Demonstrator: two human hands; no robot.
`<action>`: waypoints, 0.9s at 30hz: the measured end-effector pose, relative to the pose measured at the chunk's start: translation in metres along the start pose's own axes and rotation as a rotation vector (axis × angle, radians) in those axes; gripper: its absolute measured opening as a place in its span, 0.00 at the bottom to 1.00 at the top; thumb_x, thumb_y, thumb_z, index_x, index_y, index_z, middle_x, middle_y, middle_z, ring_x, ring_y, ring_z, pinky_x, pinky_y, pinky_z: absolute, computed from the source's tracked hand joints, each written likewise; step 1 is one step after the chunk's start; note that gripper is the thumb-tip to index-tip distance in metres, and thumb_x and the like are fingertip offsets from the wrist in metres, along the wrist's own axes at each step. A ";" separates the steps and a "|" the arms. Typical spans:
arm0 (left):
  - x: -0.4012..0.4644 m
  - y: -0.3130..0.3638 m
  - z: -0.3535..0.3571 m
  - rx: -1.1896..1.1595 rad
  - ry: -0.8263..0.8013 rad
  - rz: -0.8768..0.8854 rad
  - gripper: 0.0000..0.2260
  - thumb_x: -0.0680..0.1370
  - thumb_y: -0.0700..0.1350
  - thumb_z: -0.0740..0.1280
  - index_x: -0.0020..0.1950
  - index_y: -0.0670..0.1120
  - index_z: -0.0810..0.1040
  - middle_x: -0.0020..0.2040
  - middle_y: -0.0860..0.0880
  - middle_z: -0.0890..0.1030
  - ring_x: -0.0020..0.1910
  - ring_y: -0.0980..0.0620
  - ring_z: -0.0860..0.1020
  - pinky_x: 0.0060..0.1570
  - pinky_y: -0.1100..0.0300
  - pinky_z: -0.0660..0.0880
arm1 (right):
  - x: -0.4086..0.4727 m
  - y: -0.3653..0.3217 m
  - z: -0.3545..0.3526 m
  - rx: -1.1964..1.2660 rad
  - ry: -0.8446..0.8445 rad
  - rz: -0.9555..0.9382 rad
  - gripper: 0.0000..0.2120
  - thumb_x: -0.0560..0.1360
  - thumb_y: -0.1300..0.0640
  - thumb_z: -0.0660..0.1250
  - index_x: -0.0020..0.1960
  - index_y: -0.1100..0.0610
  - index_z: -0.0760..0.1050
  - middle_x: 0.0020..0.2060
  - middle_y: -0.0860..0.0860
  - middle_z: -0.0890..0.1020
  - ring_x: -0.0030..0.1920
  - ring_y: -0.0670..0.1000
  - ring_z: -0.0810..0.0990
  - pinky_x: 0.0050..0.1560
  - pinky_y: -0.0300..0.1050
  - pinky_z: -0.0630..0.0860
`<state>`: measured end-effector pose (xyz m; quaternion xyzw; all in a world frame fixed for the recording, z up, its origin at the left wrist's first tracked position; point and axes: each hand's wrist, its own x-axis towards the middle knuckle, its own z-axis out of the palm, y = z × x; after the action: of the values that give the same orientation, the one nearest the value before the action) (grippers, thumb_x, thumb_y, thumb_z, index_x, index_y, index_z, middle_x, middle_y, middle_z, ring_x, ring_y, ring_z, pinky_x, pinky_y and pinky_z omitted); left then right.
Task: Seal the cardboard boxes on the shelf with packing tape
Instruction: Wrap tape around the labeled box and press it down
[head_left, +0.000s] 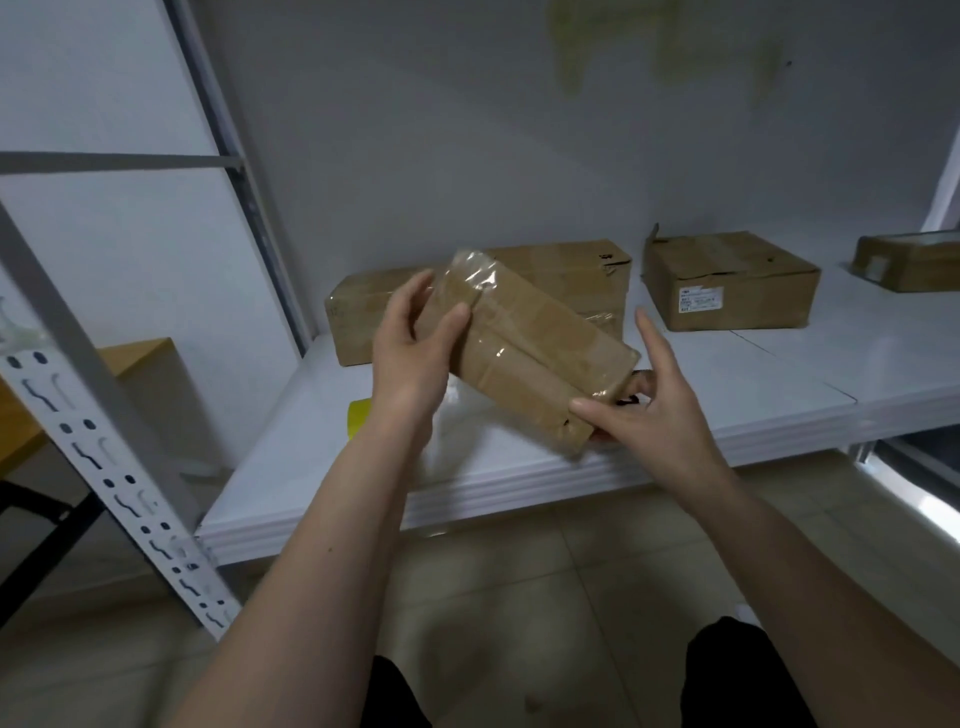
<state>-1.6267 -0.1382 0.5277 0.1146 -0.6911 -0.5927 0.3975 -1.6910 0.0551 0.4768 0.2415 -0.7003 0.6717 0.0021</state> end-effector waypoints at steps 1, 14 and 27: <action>0.002 0.005 0.003 0.017 0.024 0.011 0.18 0.75 0.47 0.74 0.62 0.53 0.73 0.62 0.50 0.77 0.62 0.51 0.76 0.64 0.49 0.75 | -0.001 -0.002 0.001 0.003 0.001 0.004 0.39 0.68 0.60 0.76 0.73 0.45 0.63 0.51 0.47 0.79 0.48 0.46 0.83 0.40 0.38 0.81; -0.016 -0.005 0.040 0.174 -0.285 -0.278 0.22 0.81 0.36 0.61 0.75 0.46 0.68 0.68 0.50 0.75 0.59 0.53 0.77 0.59 0.60 0.74 | 0.009 -0.018 0.010 -0.197 0.022 0.139 0.16 0.80 0.55 0.61 0.35 0.61 0.71 0.20 0.53 0.76 0.20 0.51 0.75 0.22 0.38 0.69; -0.039 -0.024 0.022 -0.220 -0.375 -0.432 0.16 0.81 0.34 0.58 0.62 0.52 0.76 0.58 0.46 0.83 0.51 0.48 0.82 0.47 0.59 0.79 | 0.013 -0.005 0.018 -0.052 0.056 0.202 0.12 0.77 0.50 0.65 0.42 0.55 0.66 0.37 0.52 0.74 0.38 0.50 0.74 0.36 0.44 0.69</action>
<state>-1.6239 -0.1043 0.4904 0.1037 -0.6436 -0.7457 0.1376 -1.6951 0.0341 0.4838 0.1507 -0.7379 0.6566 -0.0401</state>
